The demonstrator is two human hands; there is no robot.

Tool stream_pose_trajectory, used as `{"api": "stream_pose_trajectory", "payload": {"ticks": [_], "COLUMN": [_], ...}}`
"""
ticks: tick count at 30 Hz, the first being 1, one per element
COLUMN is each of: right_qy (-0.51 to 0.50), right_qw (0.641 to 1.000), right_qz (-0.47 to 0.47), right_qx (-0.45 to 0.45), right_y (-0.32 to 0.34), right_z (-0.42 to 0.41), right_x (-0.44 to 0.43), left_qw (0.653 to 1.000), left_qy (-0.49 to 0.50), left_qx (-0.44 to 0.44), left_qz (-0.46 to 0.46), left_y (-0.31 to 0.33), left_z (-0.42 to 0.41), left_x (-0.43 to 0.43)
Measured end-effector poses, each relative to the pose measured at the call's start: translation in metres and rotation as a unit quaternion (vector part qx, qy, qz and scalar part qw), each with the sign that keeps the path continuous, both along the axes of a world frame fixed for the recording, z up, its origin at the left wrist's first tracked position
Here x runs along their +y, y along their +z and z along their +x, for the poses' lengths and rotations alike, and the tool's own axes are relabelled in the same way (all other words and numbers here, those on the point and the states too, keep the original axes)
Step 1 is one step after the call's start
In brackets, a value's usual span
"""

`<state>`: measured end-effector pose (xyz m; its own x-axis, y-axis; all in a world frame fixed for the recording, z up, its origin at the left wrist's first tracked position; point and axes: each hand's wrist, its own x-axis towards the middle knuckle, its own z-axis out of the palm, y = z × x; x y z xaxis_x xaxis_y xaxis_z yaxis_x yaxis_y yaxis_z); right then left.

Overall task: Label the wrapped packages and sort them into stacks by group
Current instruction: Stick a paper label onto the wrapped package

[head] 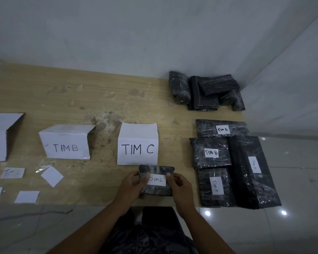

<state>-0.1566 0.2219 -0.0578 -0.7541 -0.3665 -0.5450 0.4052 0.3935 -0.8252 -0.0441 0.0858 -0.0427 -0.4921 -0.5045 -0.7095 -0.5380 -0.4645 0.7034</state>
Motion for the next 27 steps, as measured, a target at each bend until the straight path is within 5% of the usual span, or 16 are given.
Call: {"api": "stream_pose_trajectory", "payload": {"ticks": [14,20,27], "right_qy": [-0.078,-0.116,-0.256], "right_qw": [0.995,0.993,0.962], "right_qz": [0.027,-0.015,-0.054], "right_qx": [0.056,0.012,-0.074], "right_y": [0.015,0.021,0.023], "right_z": [-0.043,-0.06,-0.089], "right_x": [0.057,0.096,0.101], "left_qw": [0.997,0.994,0.993], "left_qy": [-0.077,-0.099,-0.079], "left_qx": [0.011,0.028,0.074], "left_qz": [0.005,-0.032,0.044], "left_y": [0.016,0.017,0.011], "left_z": [-0.078,-0.129,-0.182], "left_x": [0.032,0.045,0.051]}}
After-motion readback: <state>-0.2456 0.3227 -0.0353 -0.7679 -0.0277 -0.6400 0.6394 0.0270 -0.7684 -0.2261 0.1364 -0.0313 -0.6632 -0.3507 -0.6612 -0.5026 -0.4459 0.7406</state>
